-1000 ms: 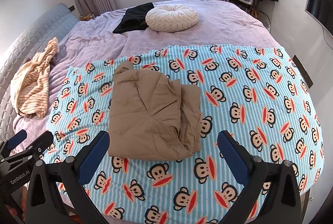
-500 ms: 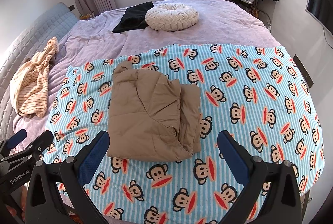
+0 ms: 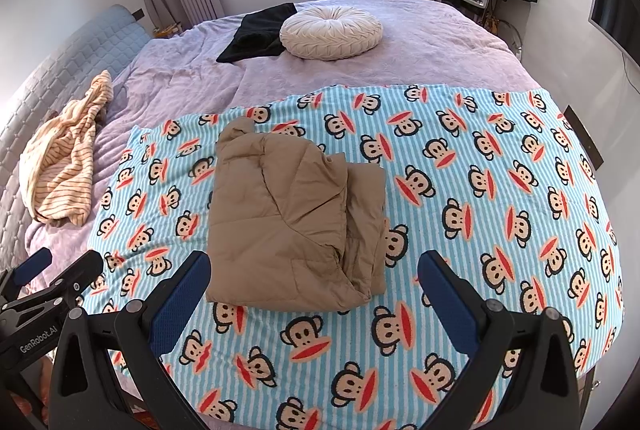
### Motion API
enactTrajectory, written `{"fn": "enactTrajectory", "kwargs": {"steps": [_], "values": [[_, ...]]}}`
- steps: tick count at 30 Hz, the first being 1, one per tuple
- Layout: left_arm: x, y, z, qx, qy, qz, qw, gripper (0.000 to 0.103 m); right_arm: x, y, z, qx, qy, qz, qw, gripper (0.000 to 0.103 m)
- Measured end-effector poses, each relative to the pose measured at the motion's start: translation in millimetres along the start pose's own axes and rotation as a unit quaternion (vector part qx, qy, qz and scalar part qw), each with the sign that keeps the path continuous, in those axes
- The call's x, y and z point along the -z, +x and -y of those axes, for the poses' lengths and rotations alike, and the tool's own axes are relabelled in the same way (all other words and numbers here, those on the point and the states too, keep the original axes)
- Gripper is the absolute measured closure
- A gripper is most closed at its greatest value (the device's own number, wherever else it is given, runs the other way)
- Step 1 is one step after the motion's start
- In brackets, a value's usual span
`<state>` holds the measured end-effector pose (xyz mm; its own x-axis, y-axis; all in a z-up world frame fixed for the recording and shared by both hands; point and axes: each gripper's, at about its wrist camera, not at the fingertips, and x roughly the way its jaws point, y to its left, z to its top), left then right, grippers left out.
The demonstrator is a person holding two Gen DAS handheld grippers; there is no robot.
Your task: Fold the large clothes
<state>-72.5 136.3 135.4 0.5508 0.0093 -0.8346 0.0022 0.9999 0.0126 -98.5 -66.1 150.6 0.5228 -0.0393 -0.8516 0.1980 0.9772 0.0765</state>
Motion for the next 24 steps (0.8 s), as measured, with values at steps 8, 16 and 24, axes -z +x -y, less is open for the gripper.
{"fn": "enactTrajectory", "kwargs": {"steps": [8,16,24], "values": [[-0.3,0.1,-0.8,0.0,0.001,0.0,1.0,0.0,-0.8,-0.1,-0.4,0.0,0.0,0.0,1.0,0.0],[-0.5,0.2,-0.5,0.001,0.001,0.0,1.0,0.0,-2.4,0.1,-0.3,0.0,0.0,-0.001,1.0,0.0],[-1.2,1.1,-1.2,0.001,0.001,0.0,1.0,0.0,-2.1,0.2,0.3,-0.001,0.0,-0.001,1.0,0.0]]}}
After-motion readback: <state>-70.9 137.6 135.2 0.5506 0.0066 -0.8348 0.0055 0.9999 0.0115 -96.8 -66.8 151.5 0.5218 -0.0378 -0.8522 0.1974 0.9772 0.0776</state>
